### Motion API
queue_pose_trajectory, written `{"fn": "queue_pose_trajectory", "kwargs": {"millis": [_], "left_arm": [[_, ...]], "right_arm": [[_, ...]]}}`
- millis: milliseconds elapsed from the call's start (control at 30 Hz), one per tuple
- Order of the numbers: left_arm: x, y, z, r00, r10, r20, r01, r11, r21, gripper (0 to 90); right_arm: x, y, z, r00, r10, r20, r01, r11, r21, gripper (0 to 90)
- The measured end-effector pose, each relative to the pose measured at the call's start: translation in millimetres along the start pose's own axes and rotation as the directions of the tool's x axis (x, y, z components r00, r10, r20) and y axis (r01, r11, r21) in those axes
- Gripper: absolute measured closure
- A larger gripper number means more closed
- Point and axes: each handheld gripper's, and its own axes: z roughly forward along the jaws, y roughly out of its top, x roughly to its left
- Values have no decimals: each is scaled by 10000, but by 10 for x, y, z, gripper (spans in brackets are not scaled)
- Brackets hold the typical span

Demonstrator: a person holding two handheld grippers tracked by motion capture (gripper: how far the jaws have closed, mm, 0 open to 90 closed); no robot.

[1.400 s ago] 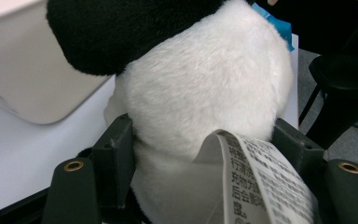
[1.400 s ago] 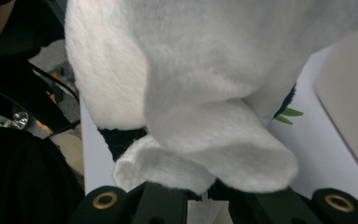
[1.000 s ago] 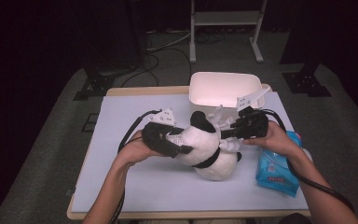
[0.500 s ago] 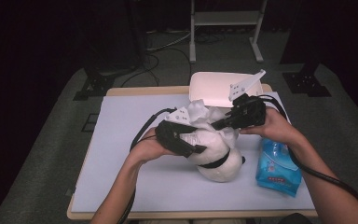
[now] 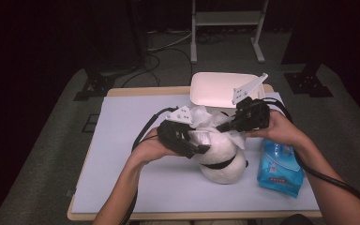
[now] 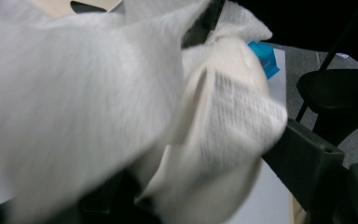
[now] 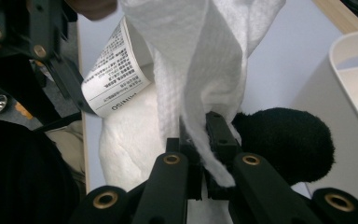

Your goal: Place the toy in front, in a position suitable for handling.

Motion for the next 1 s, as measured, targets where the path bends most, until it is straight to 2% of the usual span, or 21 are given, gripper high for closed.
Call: {"fn": "queue_pose_trajectory", "kwargs": {"millis": [233,567,733,900,967,1000], "left_arm": [[37,-116,11,9994,-342,95,342,9994,50,209],[105,-299,171,9952,-856,481,854,9963,65,200],[146,-374,272,9925,-1064,607,1049,9941,275,195],[181,-452,431,9852,-1349,1060,1310,9904,433,184],[181,-465,464,9836,-1402,1138,1364,9898,404,182],[183,-480,501,9815,-1402,1306,1379,9901,266,182]], "right_arm": [[-42,-152,-123,9993,328,176,-326,9994,-151,866],[-52,-276,-227,9978,475,459,-468,9988,-161,866],[-53,-314,-257,9974,572,439,-564,9982,-207,866],[-39,-327,-269,9978,529,408,-520,9984,-231,866],[-36,-325,-268,9979,513,399,-504,9985,-232,866],[-33,-321,-268,9979,500,406,-492,9986,-209,866]]}}
